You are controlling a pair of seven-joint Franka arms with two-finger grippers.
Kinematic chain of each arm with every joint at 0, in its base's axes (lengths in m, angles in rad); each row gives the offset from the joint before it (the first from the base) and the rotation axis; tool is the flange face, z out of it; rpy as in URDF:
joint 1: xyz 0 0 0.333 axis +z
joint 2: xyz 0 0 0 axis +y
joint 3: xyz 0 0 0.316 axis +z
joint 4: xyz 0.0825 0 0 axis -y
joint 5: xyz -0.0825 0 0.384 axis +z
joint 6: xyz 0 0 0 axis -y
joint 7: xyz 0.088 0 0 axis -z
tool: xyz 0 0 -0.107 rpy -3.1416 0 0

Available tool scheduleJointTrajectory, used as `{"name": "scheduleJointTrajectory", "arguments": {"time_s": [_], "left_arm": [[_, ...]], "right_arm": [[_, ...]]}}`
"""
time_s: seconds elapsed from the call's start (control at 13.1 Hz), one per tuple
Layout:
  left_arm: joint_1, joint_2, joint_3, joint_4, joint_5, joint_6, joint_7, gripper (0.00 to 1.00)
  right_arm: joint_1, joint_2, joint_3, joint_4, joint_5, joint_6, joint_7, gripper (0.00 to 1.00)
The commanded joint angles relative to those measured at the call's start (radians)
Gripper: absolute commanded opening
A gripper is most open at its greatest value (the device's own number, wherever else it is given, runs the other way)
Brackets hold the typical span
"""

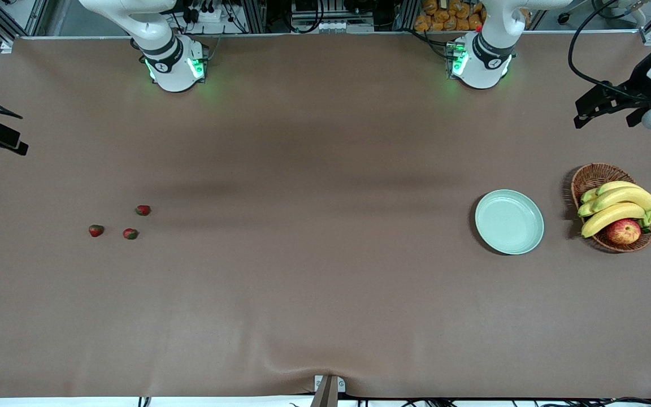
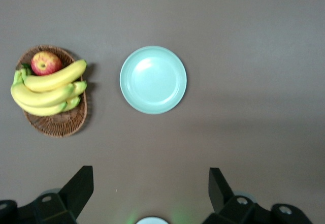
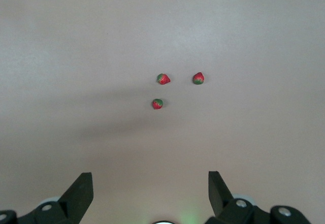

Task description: Collect all strawberries into plate

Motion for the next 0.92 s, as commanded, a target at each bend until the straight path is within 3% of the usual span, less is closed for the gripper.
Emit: {"name": "scheduleJointTrajectory", "arguments": {"time_s": [0.0,0.31,0.53,0.84], "left_arm": [[-0.003,-0.007,-0.002,0.007,0.017,-0.031,-0.006,1.0],[-0.012,0.003,-0.004,-0.006,0.008,-0.019,-0.011,1.0],[-0.004,0.007,-0.051,-0.007,0.012,-0.026,-0.012,1.0],[-0.001,0.005,-0.053,-0.007,0.016,-0.036,-0.011,1.0]], "right_arm": [[0.007,0.058,0.009,0.008,-0.009,-0.009,0.009,1.0],[-0.003,0.216,0.007,-0.036,-0.01,0.057,0.004,1.0],[-0.038,0.327,0.007,-0.139,-0.01,0.263,0.002,1.0],[-0.041,0.463,0.007,-0.24,-0.009,0.521,0.001,1.0]]}}
